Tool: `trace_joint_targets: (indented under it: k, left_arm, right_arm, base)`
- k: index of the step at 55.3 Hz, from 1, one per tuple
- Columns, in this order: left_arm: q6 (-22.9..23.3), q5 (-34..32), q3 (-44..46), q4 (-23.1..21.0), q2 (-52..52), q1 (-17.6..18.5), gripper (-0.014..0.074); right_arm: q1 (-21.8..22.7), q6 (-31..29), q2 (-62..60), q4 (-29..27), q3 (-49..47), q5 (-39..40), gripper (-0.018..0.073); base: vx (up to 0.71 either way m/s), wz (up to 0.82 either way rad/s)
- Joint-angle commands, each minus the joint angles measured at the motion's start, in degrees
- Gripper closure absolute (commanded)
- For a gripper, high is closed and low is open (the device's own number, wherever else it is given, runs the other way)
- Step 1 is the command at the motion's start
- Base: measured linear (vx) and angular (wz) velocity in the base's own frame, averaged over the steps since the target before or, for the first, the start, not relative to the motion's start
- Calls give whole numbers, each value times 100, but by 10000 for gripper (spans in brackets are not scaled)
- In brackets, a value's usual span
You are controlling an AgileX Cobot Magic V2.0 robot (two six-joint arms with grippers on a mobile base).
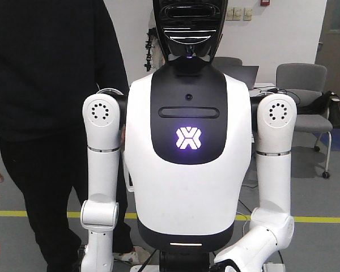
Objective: Pick snacks and fruit into basket
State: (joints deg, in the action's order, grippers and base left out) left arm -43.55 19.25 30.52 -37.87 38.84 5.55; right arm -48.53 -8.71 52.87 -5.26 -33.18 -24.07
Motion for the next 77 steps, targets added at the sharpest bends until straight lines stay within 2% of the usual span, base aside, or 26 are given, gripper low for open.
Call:
trace_joint_targets:
  k: [1,6,11,15,18,23,28,30,35,39,43,48,56,62,77]
  left_arm:
    - [5,-352,198,-125,-28,24,596]
    - [5,-263,342,-132,-28,24,596]
    - [5,-141,601,-155,-20,24,596]
    - [-112,6,821,-394,-2,28,596]
    - [-381,127,927,-723,112,35,596]
    - [-1189,490,1052,-1681,406,254,596]
    - [-2144,875,1052,-3051,795,636,596]
    - [-2542,973,1052,-3703,980,885,596]
    - [-3793,971,1057,-4901,1423,1573,596]
    - [-4802,955,1057,-5474,1732,2122,596]
    - [-5585,949,1057,-5899,2054,2752,596]
    - [-6086,879,1057,-6393,2464,3470,596]
    - [-6144,608,1268,-6426,3140,4323,596]
    - [-6144,433,1545,-6421,3529,4689,596]
    - [-6117,477,1685,-6435,4063,4767,556]
  right_arm:
    - [225,871,-347,775,-211,506,6]
    - [688,1721,-680,1387,-211,321,6]
    - [1221,2286,-1109,1887,-211,92,6]
    - [1524,2438,-1409,2159,-211,70,6]
    - [1712,2438,-1545,2278,-211,91,6]
    - [1922,2438,-1667,2279,-211,83,6]
    - [1928,2438,-1667,2279,-211,67,6]
    - [1928,2438,-1667,2279,-211,101,6]
    - [1928,2438,-1667,2279,-211,163,6]
    - [1928,2438,-1667,2279,-211,192,6]
    - [1928,2438,-1667,2279,-211,207,6]
    - [1928,2438,-1667,2279,-211,201,6]
    - [1928,2438,-1667,2279,-211,206,6]
    - [1928,2438,-1667,2279,-211,206,6]
    - [1928,2438,-1667,2265,-211,200,6]
  base:
    - [0,0]
    - [0,0]
    - [0,0]
    - [0,0]
    - [0,0]
    - [0,0]
    - [0,0]
    - [0,0]
    - [0,0]
    - [0,0]
    - [0,0]
    - [0,0]
    - [0,0]
    - [0,0]
    - [0,0]
